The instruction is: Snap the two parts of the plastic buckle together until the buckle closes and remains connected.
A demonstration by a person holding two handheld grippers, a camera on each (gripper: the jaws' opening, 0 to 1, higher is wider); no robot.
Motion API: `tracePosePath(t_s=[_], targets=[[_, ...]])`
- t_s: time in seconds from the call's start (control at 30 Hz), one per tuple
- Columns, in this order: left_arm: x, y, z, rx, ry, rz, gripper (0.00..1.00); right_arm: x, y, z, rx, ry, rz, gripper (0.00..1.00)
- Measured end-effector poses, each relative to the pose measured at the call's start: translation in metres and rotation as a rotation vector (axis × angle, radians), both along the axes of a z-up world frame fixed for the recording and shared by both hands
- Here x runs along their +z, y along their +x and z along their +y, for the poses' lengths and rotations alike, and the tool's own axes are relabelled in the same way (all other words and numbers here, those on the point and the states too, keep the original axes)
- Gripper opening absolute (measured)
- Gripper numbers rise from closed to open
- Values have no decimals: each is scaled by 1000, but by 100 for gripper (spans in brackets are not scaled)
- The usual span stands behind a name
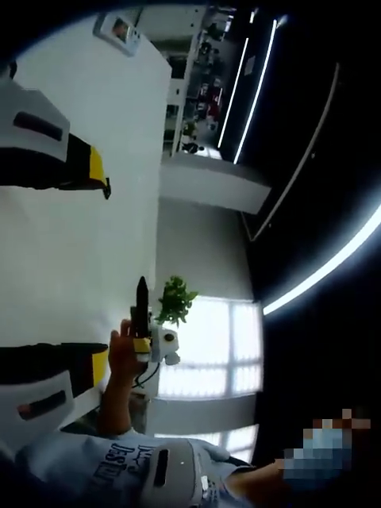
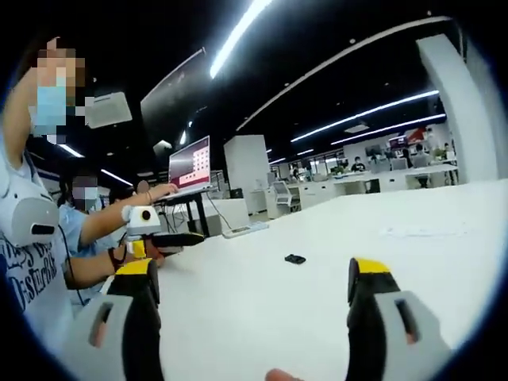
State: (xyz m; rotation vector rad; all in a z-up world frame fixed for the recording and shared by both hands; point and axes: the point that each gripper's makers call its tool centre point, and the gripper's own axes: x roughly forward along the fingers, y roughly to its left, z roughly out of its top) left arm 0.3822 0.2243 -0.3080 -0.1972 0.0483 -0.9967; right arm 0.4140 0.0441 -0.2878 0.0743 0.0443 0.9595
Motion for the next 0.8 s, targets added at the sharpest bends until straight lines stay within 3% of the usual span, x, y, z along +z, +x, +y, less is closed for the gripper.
tracePosePath(t_s=[0.23, 0.53, 0.8], targets=[[6, 8, 10, 60, -18, -27, 86, 7, -4, 1, -19, 21, -43, 100], [13, 11, 16, 116, -7, -100, 89, 6, -13, 8, -5, 26, -33, 100], [15, 13, 16, 125, -18, -95, 89, 7, -16, 11, 21, -17, -54, 100]])
